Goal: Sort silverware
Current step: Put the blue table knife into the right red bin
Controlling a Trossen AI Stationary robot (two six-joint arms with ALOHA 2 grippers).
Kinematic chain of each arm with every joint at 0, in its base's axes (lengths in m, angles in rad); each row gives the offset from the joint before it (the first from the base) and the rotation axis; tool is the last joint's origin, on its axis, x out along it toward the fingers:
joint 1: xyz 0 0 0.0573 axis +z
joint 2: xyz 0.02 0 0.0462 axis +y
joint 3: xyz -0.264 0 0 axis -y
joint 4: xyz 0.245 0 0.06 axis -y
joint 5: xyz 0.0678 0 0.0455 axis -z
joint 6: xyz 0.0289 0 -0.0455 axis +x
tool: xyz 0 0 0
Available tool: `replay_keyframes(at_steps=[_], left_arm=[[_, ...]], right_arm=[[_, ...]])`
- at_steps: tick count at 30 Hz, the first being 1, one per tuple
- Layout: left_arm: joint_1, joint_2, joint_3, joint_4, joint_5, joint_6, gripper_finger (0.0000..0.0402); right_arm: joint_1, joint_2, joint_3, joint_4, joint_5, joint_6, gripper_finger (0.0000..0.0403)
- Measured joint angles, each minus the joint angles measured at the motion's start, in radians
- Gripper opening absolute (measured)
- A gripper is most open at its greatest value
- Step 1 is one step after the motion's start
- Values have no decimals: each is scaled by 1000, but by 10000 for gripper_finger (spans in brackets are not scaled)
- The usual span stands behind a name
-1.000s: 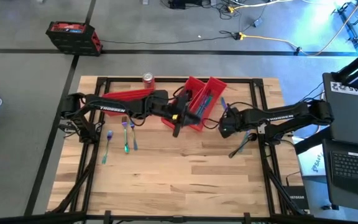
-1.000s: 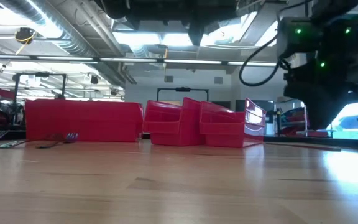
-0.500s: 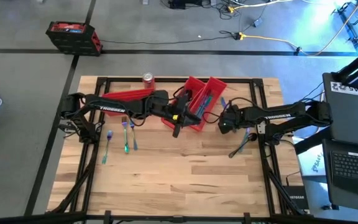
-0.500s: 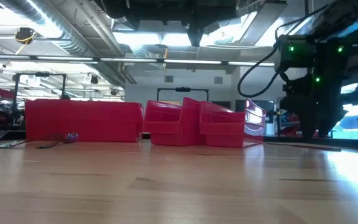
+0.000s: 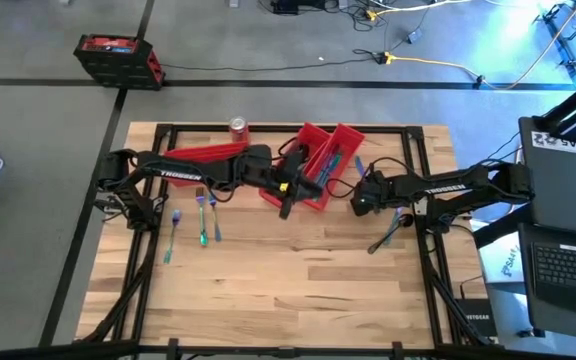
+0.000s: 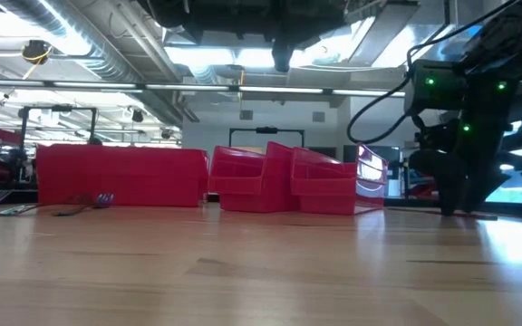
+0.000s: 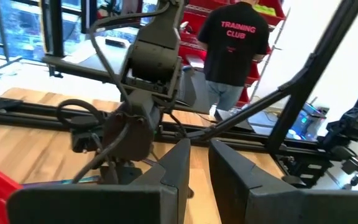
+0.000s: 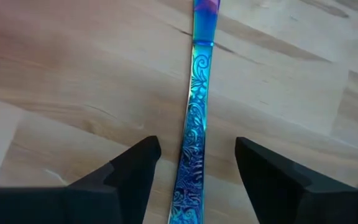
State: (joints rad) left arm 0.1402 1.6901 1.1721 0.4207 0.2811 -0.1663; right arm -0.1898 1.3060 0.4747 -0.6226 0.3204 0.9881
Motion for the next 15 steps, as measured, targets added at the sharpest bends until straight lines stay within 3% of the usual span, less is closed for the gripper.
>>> replay_keyframes(at_steps=[15], left_arm=[[0,0,0,-23,-1,2,45]], right_arm=[[0,1,0,5,-60,-25,88]])
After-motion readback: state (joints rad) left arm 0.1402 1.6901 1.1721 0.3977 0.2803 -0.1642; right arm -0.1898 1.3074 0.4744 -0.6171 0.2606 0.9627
